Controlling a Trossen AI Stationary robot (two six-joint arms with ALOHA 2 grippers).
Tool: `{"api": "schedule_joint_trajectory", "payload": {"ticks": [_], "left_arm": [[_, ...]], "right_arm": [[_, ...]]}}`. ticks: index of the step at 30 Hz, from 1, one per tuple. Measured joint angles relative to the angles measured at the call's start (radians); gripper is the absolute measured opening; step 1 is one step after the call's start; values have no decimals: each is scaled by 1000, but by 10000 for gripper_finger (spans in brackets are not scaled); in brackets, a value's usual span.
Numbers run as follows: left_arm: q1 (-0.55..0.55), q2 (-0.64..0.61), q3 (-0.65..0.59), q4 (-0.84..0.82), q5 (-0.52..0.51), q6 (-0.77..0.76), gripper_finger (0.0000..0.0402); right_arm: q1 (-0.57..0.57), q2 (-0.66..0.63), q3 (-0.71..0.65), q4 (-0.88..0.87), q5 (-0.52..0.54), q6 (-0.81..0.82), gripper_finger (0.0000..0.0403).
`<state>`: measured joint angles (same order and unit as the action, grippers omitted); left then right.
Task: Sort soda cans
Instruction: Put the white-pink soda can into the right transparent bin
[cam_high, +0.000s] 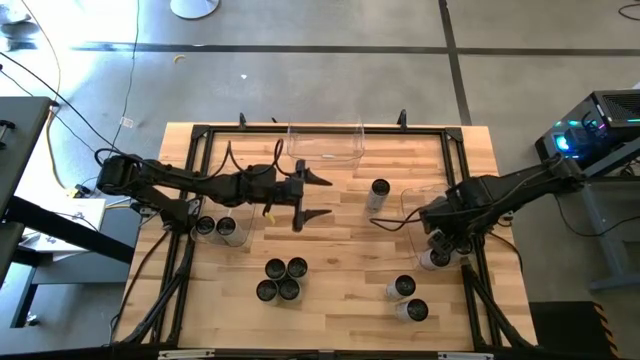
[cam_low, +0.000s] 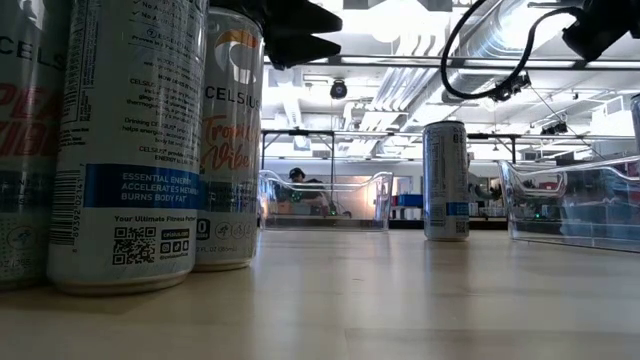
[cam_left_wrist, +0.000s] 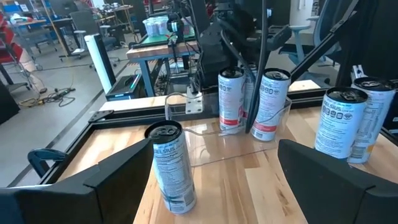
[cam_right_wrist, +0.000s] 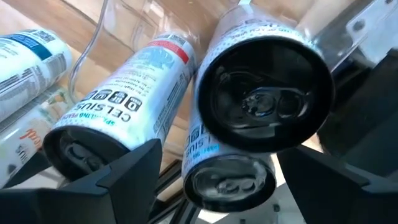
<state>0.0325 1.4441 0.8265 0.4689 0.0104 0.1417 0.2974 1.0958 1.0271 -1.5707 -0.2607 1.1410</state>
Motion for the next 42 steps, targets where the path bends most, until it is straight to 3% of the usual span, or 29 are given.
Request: {"api": "schedule_joint_trajectory", "payload": {"ticks": [11,20,24,27,31,37,39,42], "left_arm": [[0,0,0,0,-33,19,340],[0,-20,0,-14,-71,39,340],[-5,-78,0,-80,-71,62,340],[-30,-149,0,-197,-64,141,340],[-116,-228,0,-342,-71,272,340],[-326,-300,0,-413,-331,331,334],[-404,-324,0,-432,-420,324,333],[-520,-371,0,-442,-490,268,333]], "right_arm": [[23,-118,0,1,-143,133,311],[128,-180,5,-2,-152,294,311],[175,-173,79,-1,-116,354,311],[224,-154,165,57,51,365,311],[303,-120,245,243,386,239,311],[384,-22,190,638,853,-125,311],[391,32,137,842,944,-279,311],[372,143,62,1203,960,-537,311]]}}
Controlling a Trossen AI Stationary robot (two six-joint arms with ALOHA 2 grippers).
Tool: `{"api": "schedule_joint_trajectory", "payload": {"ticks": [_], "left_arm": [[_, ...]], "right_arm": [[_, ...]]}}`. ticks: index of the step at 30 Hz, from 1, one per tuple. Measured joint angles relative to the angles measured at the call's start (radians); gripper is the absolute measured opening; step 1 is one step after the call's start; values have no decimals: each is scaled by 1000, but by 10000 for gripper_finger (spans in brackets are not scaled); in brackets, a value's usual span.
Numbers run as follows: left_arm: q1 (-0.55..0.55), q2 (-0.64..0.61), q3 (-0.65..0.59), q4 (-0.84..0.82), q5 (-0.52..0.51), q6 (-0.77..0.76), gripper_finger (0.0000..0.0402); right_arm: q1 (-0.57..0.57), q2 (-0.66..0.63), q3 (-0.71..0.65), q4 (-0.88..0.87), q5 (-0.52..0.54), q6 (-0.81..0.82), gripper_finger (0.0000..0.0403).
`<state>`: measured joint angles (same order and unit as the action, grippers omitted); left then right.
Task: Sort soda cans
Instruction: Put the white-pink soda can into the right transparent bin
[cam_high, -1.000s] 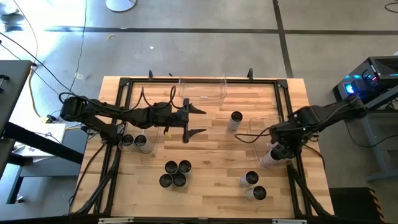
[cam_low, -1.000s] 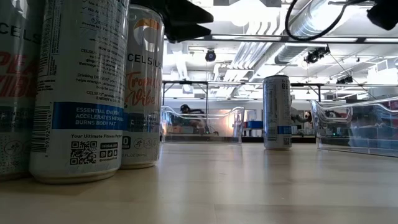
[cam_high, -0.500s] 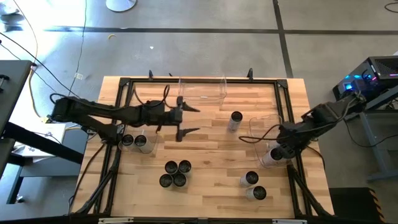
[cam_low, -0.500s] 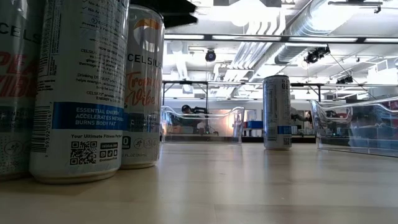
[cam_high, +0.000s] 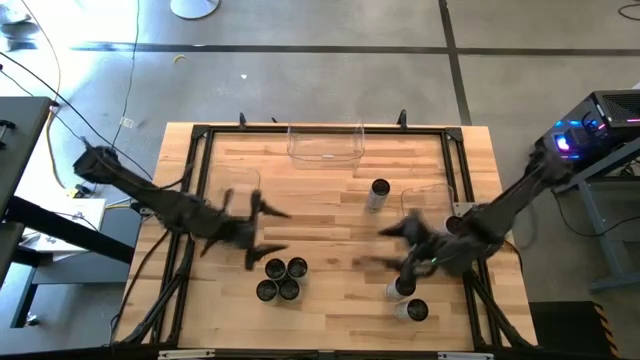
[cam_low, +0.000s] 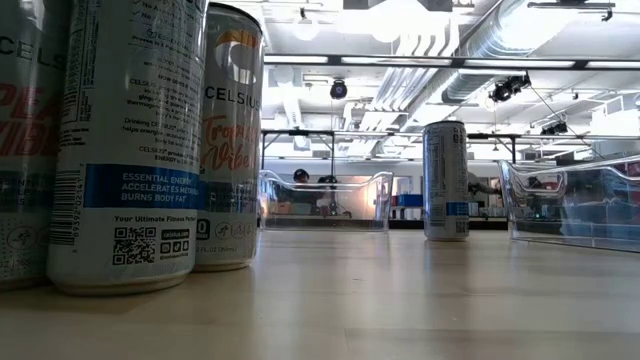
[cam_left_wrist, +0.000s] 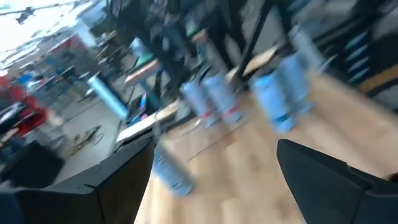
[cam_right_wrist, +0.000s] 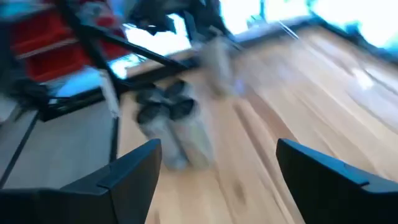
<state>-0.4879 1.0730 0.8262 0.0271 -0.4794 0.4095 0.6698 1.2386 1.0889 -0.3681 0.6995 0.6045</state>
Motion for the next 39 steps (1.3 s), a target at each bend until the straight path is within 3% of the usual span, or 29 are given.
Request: {"api": "schedule_joint_trajectory", "payload": {"ticks": [5,10,14,17,21,31,39], "left_arm": [[-166,-58,12,-44,-41,-190,332],[-318,0,200,-500,-196,-511,332],[-405,127,345,-786,-207,-804,332],[-453,228,395,-894,-164,-977,332],[-502,360,395,-900,-128,-1173,332],[-529,584,394,-899,-267,-1551,332],[-511,670,394,-880,-377,-1731,337]], "right_arm": [[-44,238,-71,577,-105,-410,311],[-72,423,-34,901,-153,-685,311],[-84,496,-11,1094,-152,-805,311],[-88,509,-6,1112,-152,-827,311],[-88,508,-5,1114,-152,-796,311],[-73,549,-5,1106,-153,-662,311],[-47,551,-5,1091,-154,-695,311]]}}
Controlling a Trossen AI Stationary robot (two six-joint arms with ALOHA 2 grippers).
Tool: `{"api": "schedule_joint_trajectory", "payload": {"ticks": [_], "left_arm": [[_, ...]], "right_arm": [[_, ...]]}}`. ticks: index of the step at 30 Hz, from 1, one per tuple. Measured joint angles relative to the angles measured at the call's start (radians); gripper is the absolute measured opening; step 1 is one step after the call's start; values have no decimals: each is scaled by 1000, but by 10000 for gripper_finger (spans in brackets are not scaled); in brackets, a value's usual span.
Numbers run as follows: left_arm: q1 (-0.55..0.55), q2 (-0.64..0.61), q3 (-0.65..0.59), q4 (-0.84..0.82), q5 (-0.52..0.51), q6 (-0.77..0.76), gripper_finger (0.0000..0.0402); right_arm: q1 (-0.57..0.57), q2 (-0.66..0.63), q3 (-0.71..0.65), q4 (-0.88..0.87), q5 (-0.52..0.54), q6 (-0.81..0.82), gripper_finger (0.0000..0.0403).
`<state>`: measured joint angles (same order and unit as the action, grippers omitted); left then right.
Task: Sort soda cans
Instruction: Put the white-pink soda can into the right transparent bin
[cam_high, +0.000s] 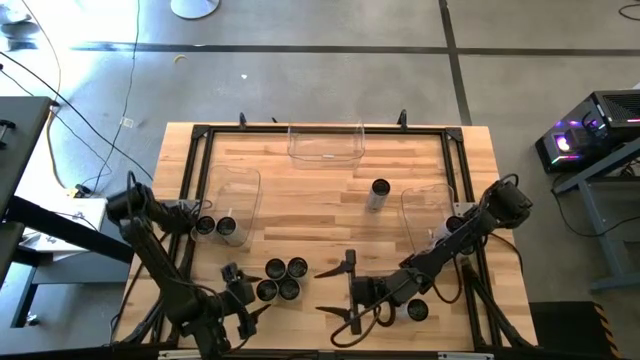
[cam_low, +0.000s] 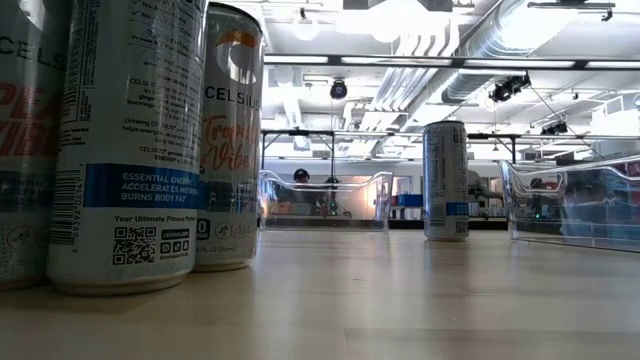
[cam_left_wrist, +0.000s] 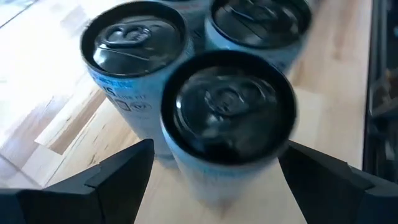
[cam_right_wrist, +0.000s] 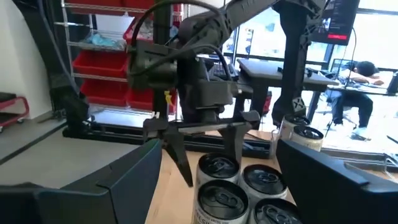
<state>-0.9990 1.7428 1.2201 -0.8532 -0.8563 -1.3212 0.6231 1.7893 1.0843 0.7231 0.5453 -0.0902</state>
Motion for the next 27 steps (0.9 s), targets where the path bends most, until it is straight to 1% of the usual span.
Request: {"api": "schedule_joint_trajectory", "payload": {"ticks": [4,8,11,13,18,22,25,27], "left_arm": [[10,44,0,10,-90,-89,337],[15,85,0,31,-174,-138,337],[14,105,0,37,-200,-170,327],[14,110,0,38,-193,-171,309],[-8,94,0,34,-167,-168,236],[-37,25,24,-23,-86,-120,235],[-53,-42,87,-82,-43,-43,235],[-58,-87,138,-116,-18,35,235]], "right_arm": [[0,0,0,-1,0,3,311],[-4,0,0,-8,0,3,311],[-14,0,0,-8,0,-1,311],[-27,0,0,-8,0,2,311],[-59,0,0,-9,1,11,311],[-57,-49,0,-90,1,21,311],[-36,-125,0,-203,0,73,311],[-18,-177,0,-293,0,129,311]]}}
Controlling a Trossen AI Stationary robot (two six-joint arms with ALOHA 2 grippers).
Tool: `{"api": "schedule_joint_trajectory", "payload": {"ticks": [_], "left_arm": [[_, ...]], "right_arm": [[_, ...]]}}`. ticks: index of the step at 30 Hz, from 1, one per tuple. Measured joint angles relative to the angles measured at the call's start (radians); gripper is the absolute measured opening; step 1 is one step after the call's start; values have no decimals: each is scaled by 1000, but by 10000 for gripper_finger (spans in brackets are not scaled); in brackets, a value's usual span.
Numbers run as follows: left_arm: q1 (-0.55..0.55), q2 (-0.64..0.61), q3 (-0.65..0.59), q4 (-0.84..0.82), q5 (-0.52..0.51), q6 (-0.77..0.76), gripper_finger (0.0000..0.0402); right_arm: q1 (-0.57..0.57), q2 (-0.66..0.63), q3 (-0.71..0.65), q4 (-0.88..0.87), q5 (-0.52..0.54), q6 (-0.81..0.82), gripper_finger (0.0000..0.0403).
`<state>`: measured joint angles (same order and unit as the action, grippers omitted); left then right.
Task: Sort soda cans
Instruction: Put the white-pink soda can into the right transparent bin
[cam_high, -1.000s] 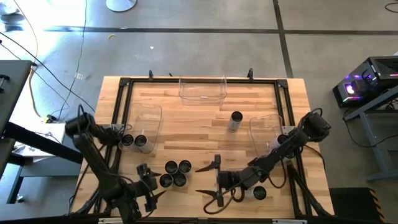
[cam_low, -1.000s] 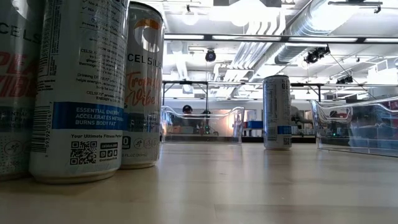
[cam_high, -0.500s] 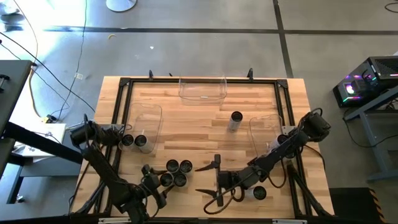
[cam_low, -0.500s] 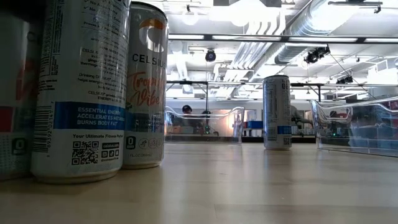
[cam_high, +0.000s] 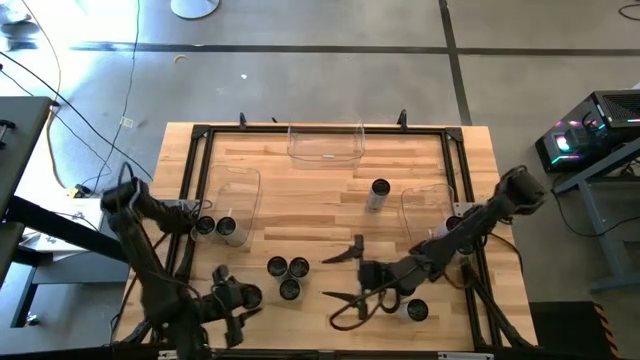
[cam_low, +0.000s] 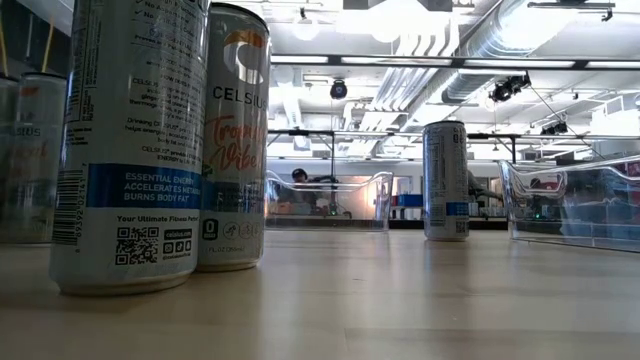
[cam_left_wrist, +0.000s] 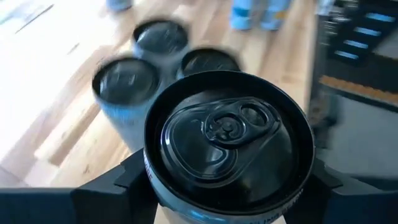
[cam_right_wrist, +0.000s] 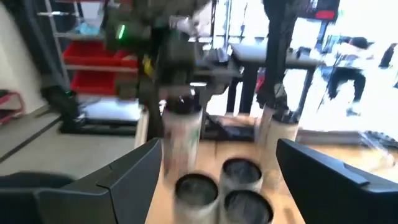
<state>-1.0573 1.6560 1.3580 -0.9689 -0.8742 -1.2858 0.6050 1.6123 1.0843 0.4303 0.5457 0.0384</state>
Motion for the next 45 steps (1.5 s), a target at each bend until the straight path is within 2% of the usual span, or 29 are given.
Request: {"api": "schedule_joint_trajectory", "payload": {"ticks": [3,7,9,12,16,19,22,26,31,36,45], "left_arm": [[2,-69,82,-7,32,170,235],[46,-160,183,5,-17,454,235],[101,-199,208,4,-31,599,235],[232,-251,210,3,37,796,235],[478,-266,202,91,236,1105,235],[656,-263,130,294,503,1300,235],[781,-239,11,517,746,1438,235],[880,-176,-146,762,945,1501,235],[922,-70,-263,1013,1039,1476,235],[922,52,-284,1151,1077,1454,242],[933,163,-278,1253,1088,1364,271]], "right_arm": [[29,-62,0,-145,0,96,311],[63,-87,0,-246,0,194,311],[79,-87,0,-271,2,221,311],[102,-82,0,-289,27,271,311],[143,-83,0,-328,128,335,311],[190,-85,0,-346,202,386,311],[243,-86,0,-354,276,437,311],[313,-86,0,-388,400,526,311],[362,-82,0,-419,518,618,311],[336,-43,0,-427,517,670,311],[256,-4,0,-426,413,698,311]]}}
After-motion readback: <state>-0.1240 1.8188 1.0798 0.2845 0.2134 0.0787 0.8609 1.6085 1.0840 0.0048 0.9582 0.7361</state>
